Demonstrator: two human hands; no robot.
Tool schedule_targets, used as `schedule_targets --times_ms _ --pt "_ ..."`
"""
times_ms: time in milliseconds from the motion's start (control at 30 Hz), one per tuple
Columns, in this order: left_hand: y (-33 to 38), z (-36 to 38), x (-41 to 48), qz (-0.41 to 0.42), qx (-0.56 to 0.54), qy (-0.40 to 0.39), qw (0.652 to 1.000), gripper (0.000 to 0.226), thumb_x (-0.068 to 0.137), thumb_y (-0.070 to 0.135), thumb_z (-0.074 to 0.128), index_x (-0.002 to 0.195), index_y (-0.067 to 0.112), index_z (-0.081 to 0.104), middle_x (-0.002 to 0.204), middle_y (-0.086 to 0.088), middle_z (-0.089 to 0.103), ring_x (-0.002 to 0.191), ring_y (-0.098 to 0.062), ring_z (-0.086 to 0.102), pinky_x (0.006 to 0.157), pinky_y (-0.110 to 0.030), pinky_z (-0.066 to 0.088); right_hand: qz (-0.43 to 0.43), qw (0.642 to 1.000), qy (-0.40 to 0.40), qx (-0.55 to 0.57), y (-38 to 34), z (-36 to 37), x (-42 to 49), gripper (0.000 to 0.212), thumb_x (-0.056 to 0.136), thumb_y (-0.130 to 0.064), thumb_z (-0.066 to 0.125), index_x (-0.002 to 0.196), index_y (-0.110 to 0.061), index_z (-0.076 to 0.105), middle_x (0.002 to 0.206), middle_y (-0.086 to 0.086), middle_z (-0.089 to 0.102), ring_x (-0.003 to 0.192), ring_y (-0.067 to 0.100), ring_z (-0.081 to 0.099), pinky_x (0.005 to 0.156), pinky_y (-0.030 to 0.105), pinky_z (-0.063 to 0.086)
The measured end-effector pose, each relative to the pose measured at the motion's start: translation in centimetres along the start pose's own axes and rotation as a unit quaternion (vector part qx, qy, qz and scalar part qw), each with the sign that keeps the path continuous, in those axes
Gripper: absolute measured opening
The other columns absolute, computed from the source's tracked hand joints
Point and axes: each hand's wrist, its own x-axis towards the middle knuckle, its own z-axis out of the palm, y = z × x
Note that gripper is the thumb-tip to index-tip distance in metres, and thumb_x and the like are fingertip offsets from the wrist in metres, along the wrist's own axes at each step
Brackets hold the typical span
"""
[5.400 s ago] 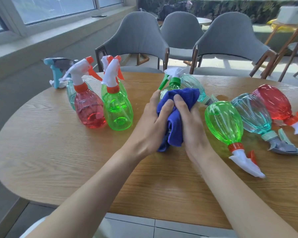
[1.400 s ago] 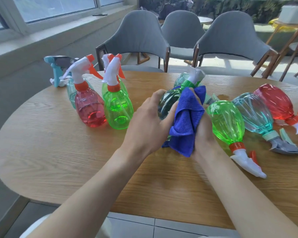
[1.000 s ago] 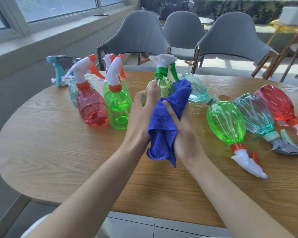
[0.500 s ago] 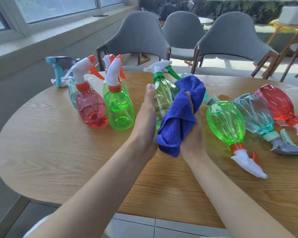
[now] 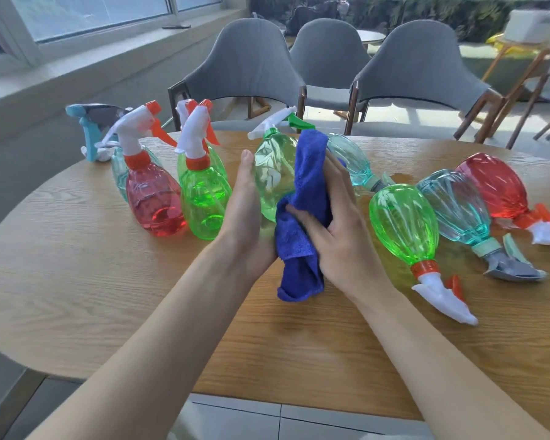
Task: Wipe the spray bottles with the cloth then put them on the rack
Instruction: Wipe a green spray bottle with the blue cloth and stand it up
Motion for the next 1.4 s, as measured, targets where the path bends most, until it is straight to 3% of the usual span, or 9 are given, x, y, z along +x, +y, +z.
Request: schedule_targets --times_ms 200,333,433,600,833,933,1100,1267,1400 --pt "-0.8 0.0 0.1 -0.013 -0.01 0.002 1.0 0.074 0.108 0.07 0.037 0.14 0.011 0.068 0.129 -0.018 0.075 0.119 -0.034 0.074 0.106 -0.048 0.056 0.06 0.995 0.061 0.058 -0.5 0.3 -0.3 0.031 0.106 -0.026 0.065 0.135 -0.022 0.056 0.123 -0.001 0.064 0.116 0.004 0.061 0.101 0.021 0.045" --pt "-1.0 0.0 0.0 -0.007 -0.006 0.032 0.999 0.077 0.104 0.074 0.044 0.14 0.01 0.066 0.117 -0.017 0.079 0.105 -0.032 0.079 0.086 -0.042 0.064 0.064 0.996 0.047 0.037 -0.8 0.6 -0.4 0.056 0.095 -0.029 0.081 0.143 -0.023 0.052 0.131 -0.003 0.062 0.125 0.008 0.059 0.108 0.026 0.045" --pt "-1.2 -0.3 -0.2 0.0 0.009 0.052 0.999 0.085 0.1 0.078 0.046 0.136 0.005 0.069 0.121 -0.021 0.077 0.11 -0.036 0.077 0.097 -0.047 0.061 0.055 0.998 0.001 0.013 -0.7 0.7 -0.4 0.081 0.086 -0.028 0.089 0.153 -0.022 0.045 0.147 -0.004 0.052 0.139 0.01 0.049 0.117 0.033 0.041" --pt "-0.5 -0.3 -0.6 0.021 0.025 0.053 0.998 0.076 0.102 0.076 0.044 0.133 0.013 0.073 0.118 -0.015 0.08 0.107 -0.032 0.079 0.092 -0.046 0.063 0.093 0.995 0.004 0.038 -0.9 0.4 -0.1 0.063 0.093 -0.034 0.081 0.147 -0.023 0.052 0.133 -0.008 0.059 0.124 -0.001 0.056 0.107 0.02 0.043" --pt "-0.7 -0.6 -1.0 0.111 0.114 0.065 0.985 0.078 0.091 0.087 0.049 0.136 0.028 0.073 0.128 -0.005 0.078 0.119 -0.029 0.074 0.11 -0.055 0.054 0.234 0.938 -0.031 0.253 -1.1 0.4 0.3 0.065 0.083 -0.054 0.081 0.134 -0.02 0.061 0.107 -0.005 0.074 0.105 0.012 0.071 0.099 0.038 0.054" --pt "-1.3 -1.2 -0.3 0.161 0.211 0.045 0.963 0.079 0.092 0.089 0.043 0.147 0.037 0.063 0.147 0.007 0.067 0.138 -0.015 0.061 0.12 -0.05 0.043 0.254 0.895 -0.02 0.366 -1.4 0.0 0.6 0.071 0.077 -0.052 0.088 0.136 -0.019 0.064 0.129 0.015 0.073 0.124 0.033 0.069 0.112 0.057 0.05" --pt "-1.3 -1.2 0.1 0.217 0.368 0.002 0.904 0.058 0.105 0.077 0.028 0.14 0.041 0.057 0.129 0.034 0.063 0.122 0.025 0.051 0.111 -0.022 0.036 0.302 0.837 0.001 0.456 -1.8 -0.5 0.6 0.052 0.085 -0.025 0.085 0.13 -0.006 0.068 0.127 0.023 0.072 0.122 0.044 0.068 0.097 0.064 0.058" --pt "-0.8 -1.7 0.8 0.149 0.34 -0.066 0.926 0.08 0.098 0.087 0.031 0.151 0.032 0.059 0.149 0.01 0.064 0.142 -0.009 0.057 0.124 -0.046 0.037 0.337 0.792 -0.022 0.509 -1.5 -0.8 0.2 0.045 0.088 -0.025 0.081 0.129 -0.009 0.072 0.125 0.027 0.07 0.114 0.05 0.07 0.1 0.078 0.049" --pt "-0.7 -1.4 0.6 0.037 0.187 -0.021 0.981 0.068 0.111 0.064 0.029 0.136 0.017 0.07 0.127 -0.016 0.076 0.121 -0.034 0.073 0.112 -0.05 0.053 0.327 0.747 -0.046 0.577 -1.8 -1.0 0.2 0.046 0.093 -0.03 0.069 0.131 -0.005 0.07 0.125 0.023 0.071 0.112 0.041 0.07 0.102 0.059 0.055"
